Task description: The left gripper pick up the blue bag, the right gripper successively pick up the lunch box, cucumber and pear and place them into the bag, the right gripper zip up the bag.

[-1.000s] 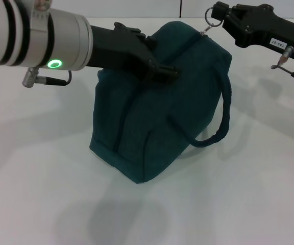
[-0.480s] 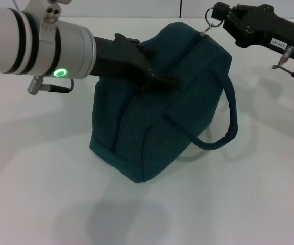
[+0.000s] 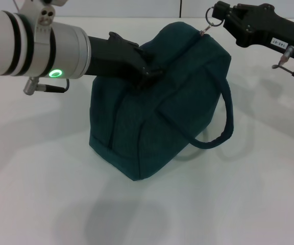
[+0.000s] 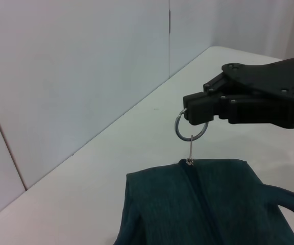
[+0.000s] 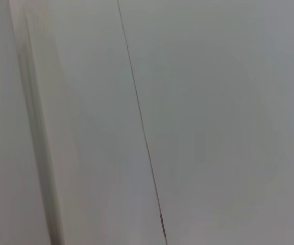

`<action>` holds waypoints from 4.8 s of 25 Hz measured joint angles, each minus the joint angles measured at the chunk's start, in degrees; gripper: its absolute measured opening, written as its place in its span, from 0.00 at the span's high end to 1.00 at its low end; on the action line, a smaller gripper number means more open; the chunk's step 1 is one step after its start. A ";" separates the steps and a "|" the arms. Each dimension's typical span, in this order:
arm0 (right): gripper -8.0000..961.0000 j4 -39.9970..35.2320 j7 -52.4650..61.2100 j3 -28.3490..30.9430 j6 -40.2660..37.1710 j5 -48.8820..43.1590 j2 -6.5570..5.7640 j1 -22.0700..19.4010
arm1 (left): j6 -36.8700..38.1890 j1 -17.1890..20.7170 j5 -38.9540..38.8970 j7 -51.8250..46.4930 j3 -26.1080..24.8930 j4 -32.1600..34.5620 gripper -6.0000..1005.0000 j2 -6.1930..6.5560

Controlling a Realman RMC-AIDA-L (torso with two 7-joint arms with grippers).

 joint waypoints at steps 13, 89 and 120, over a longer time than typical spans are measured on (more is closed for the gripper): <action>0.89 -0.01 0.00 0.00 0.00 0.00 0.01 -0.02 | -0.10 0.47 0.02 1.48 0.13 0.00 0.91 -0.04; 0.83 16.81 21.45 5.32 -4.19 9.05 0.32 -0.43 | 0.23 3.99 -27.01 18.46 -10.17 -2.75 0.96 0.01; 0.08 15.29 21.03 18.02 -13.32 9.08 -3.37 -10.37 | -3.83 -6.04 -34.07 25.77 -8.14 -24.07 0.93 -0.16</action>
